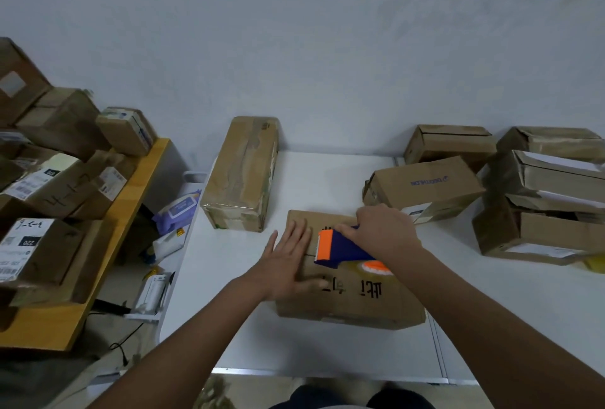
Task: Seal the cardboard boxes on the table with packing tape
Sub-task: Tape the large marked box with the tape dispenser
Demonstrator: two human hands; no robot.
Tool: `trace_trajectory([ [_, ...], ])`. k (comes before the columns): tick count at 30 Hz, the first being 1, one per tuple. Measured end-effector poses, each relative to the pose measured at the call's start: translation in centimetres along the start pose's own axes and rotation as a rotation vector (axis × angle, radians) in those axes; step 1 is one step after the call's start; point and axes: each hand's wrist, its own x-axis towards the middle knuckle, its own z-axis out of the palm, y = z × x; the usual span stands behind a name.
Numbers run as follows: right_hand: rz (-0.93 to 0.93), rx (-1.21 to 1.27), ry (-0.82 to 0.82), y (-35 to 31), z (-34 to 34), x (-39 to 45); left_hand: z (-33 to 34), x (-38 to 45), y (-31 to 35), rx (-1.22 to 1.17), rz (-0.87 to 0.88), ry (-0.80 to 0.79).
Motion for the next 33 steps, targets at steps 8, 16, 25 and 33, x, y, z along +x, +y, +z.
trace_trajectory([
  [8, -0.048, 0.207, -0.426, 2.9, -1.6, 2.5, 1.5, 0.3, 0.1, 0.145, -0.014, 0.069],
  [16, -0.072, 0.323, -0.422, 3.8, -1.2, 1.5, 1.5, 0.2, 0.1, 0.107, -0.03, 0.066],
  [25, -0.121, 0.252, -0.399, 8.2, -2.5, 0.1, 1.2, 0.4, 0.0, 0.126, -0.043, 0.02],
  [33, -0.037, 0.192, -0.357, 14.5, 0.7, -0.7, 0.9, 0.2, 0.6, 0.213, -0.064, 0.017],
])
